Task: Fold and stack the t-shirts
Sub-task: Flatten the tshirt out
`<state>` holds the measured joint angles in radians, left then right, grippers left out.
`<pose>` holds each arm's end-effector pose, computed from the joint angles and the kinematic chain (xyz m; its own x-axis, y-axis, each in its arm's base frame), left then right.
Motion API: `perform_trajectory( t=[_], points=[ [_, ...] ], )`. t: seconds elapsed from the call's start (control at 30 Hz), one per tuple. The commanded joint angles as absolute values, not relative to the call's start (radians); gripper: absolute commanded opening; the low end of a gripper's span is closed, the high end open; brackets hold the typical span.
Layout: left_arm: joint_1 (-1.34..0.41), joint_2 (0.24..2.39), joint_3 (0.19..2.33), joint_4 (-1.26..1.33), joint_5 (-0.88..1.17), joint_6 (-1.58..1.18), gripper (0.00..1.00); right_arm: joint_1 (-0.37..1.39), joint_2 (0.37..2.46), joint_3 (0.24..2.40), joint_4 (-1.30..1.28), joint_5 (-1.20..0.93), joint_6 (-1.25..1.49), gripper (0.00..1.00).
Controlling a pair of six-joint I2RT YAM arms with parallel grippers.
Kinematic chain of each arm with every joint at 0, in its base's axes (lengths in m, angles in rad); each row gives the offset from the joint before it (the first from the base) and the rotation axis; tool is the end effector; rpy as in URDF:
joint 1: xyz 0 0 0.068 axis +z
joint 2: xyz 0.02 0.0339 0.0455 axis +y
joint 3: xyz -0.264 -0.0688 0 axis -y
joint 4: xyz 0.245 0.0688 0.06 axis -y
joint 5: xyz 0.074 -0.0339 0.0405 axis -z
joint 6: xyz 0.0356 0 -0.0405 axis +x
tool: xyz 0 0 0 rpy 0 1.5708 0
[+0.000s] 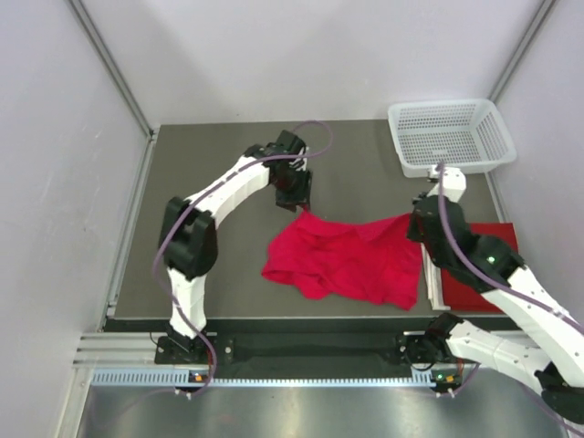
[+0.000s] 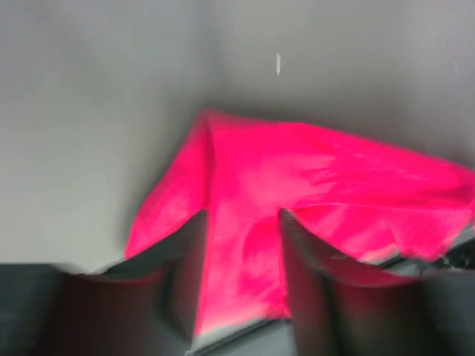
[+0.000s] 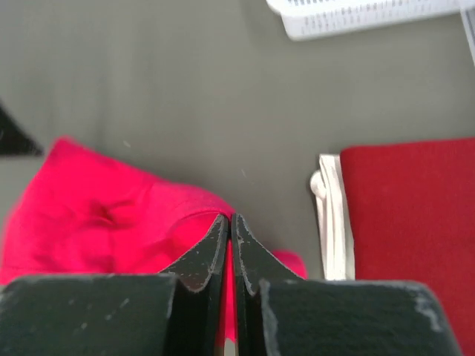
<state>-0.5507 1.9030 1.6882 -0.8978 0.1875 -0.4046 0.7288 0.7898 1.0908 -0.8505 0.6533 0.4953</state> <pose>0.3429 -0.2183 0.2717 -0.9326 0.1188 -0.3408 0.2363 0.9147 -0.3278 0.1170 0.0755 0.3775 -0.4104 0.1396 -0.9012 0.0601 0.9902 0.1260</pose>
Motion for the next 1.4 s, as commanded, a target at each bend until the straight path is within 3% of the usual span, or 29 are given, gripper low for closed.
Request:
perform_trajectory(
  t=[0.0, 0.1, 0.23, 0.4, 0.53, 0.73, 1.37],
  points=[
    [-0.575, 1.997, 1.844, -0.884, 0.217, -0.379, 0.53, 0.712, 0.813, 1.060, -0.766, 0.709, 0.531, 0.00],
    [-0.632, 1.867, 1.741, -0.824, -0.090, -0.400, 0.59, 0.704, 0.822, 1.051, -0.761, 0.706, 0.522, 0.00],
    [-0.780, 1.660, 1.499, -0.729, -0.296, -0.429, 0.52, 0.684, 0.822, 1.051, -0.744, 0.674, 0.511, 0.00],
    [-0.958, 1.556, 1.372, -0.695, -0.331, -0.489, 0.42, 0.672, 0.804, 1.043, -0.732, 0.626, 0.517, 0.00],
    [-1.130, 1.572, 1.298, -0.666, -0.420, -0.448, 0.46, 0.667, 0.779, 1.039, -0.732, 0.611, 0.525, 0.00],
    [-1.244, 1.684, 1.279, -0.611, -0.469, -0.420, 0.50, 0.661, 0.750, 1.022, -0.744, 0.594, 0.541, 0.00],
    [-1.264, 1.827, 1.276, -0.534, -0.555, -0.414, 0.49, 0.660, 0.703, 1.023, -0.765, 0.592, 0.540, 0.00]
  ],
)
